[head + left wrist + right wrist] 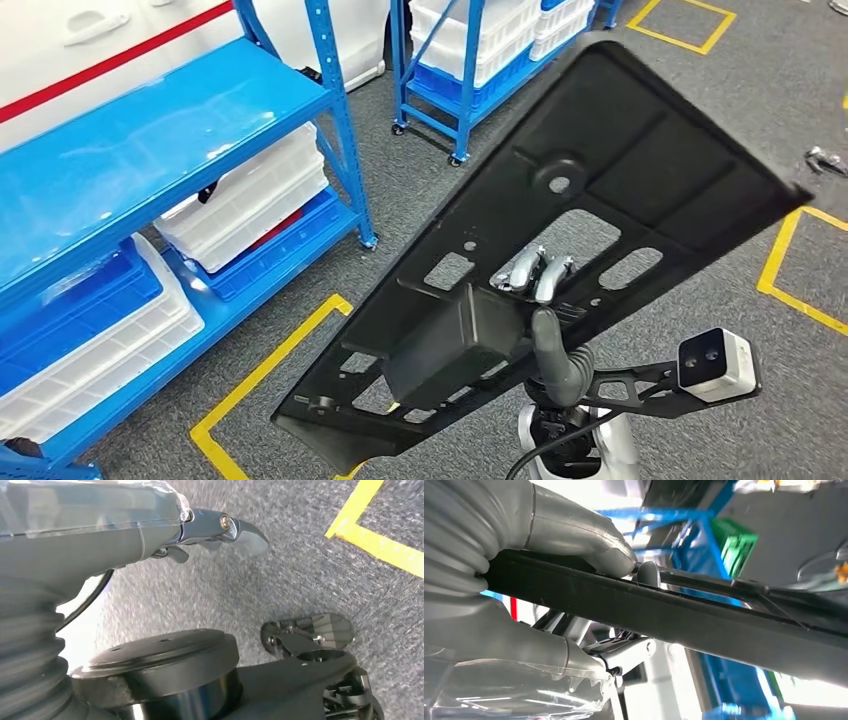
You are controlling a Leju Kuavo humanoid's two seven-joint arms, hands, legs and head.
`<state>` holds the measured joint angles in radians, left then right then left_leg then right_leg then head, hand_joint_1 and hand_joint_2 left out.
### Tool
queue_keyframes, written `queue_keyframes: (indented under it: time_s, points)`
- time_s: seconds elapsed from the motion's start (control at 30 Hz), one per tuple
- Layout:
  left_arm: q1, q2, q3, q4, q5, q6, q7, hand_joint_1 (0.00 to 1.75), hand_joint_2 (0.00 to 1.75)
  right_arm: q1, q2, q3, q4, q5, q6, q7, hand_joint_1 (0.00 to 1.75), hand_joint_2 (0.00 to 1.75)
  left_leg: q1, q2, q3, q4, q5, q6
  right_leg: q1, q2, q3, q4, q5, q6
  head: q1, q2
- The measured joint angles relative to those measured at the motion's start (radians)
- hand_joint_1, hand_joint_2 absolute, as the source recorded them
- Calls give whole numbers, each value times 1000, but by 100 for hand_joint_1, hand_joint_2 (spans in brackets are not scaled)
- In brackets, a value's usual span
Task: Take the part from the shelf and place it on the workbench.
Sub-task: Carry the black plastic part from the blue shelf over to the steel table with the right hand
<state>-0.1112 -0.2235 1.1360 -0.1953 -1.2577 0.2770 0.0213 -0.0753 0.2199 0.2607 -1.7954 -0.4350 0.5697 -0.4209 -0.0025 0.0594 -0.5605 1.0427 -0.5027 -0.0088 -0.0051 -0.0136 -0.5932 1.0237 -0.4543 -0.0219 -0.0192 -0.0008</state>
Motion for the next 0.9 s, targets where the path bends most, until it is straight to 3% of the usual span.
queue_keyframes:
  time_s: [0.1, 0.17, 0.2, 0.23, 0.3, 0.37, 0.43, 0.5, 0.53, 0.6, 0.67, 0.7, 0.73, 0.8, 0.83, 0.9]
  points:
    - [-4, 0, -10, 0, -17, -15, 11, 0, 175, 26, 1, -6, -3, 12, -12, -1, 175, 175, 5, -44, -68, 169, -93, -10, -2, 19, -1, -2, 4, -9, -1, 0]
    - [-10, 1, -18, 0, -27, -27, 12, 0, 175, 47, 1, -10, -3, 15, -13, -6, 175, 175, 6, -49, -96, 246, -111, -14, -1, 34, -2, 0, 5, -10, -1, 0]
    - [-10, 2, -22, 0, -29, -34, 10, 0, 175, 55, 1, -12, -2, 14, -12, -12, 175, 175, 7, -50, -86, 230, -92, -14, -1, 44, -2, 1, 5, -10, -1, 0]
    - [-8, 4, -23, 0, -28, -43, 7, 0, 175, 60, 0, -13, -2, 11, -9, -18, 175, 175, 10, -54, -61, 180, -58, -14, -2, 55, -2, 3, 5, -9, -1, 0]
    - [-2, 11, -25, 0, -16, -66, -8, 0, 175, 60, -1, -16, 2, 2, -2, -30, 175, 175, 15, -86, -1, 52, -1, -12, -2, 78, -4, 8, 5, -4, 0, 0]
    - [3, 18, -24, 0, 0, -81, -25, 0, 175, 55, -2, -18, 10, -6, 6, -38, 175, 175, 16, -115, 26, -15, 9, -4, -3, 97, -15, 13, 10, 9, 0, 0]
    - [5, 25, -24, 0, 14, -88, -40, 0, 175, 50, -3, -20, 19, -11, 10, -43, 175, 175, 14, -111, 27, -26, 9, 8, -6, 111, -25, 11, 18, 24, 0, 0]
    - [5, 31, -23, 0, 21, -98, -57, 0, 175, 43, -4, -24, 27, -12, 9, -53, 175, 175, 15, -94, 28, -36, 18, 22, -6, 92, -36, 27, 6, 33, 2, 0]
    - [5, 34, -22, 0, 22, -103, -64, 0, 175, 37, -4, -26, 31, -11, 8, -60, 175, 175, 16, -84, 28, -41, 23, 29, -5, 72, -52, 60, -16, 36, 3, 0]
    - [6, 42, -22, 0, 21, -109, -74, 0, 175, 27, -5, -30, 37, -9, 7, -70, 175, 175, 12, -63, 27, -43, 25, 35, -6, 35, -107, 177, -77, 39, 6, 0]
    - [9, 49, -22, 0, 21, -110, -78, 0, 175, 23, -5, -33, 45, -9, 8, -74, 175, 175, 9, -41, 26, -43, 25, 37, -8, 24, -150, 271, -106, 42, 6, 0]
    - [9, 52, -22, 0, 21, -109, -78, 0, 175, 21, -6, -35, 49, -9, 8, -74, 175, 175, 8, -31, 25, -42, 24, 37, -9, 21, -147, 270, -94, 42, 6, 0]
    - [8, 53, -22, 0, 21, -108, -79, 0, 175, 19, -6, -37, 52, -9, 8, -74, 175, 175, 7, -22, 26, -42, 23, 36, -9, 16, -125, 232, -68, 41, 6, 0]
    - [6, 54, -22, 0, 21, -107, -80, 0, 175, 11, -6, -38, 56, -9, 9, -74, 175, 175, 5, -8, 28, -41, 20, 31, -5, -11, -52, 101, -14, 34, 6, 0]
    - [5, 54, -22, 0, 21, -107, -81, 0, 175, 6, -5, -38, 57, -9, 10, -74, 175, 175, 2, -2, 29, -39, 17, 27, 0, -24, -25, 49, 0, 28, 6, 0]
    - [5, 54, -22, 0, 19, -108, -79, 0, 175, -2, -4, -39, 58, -11, 13, -73, 175, 175, -2, 12, 31, -39, 14, 18, 8, -35, -7, 8, 0, 18, 6, 0]
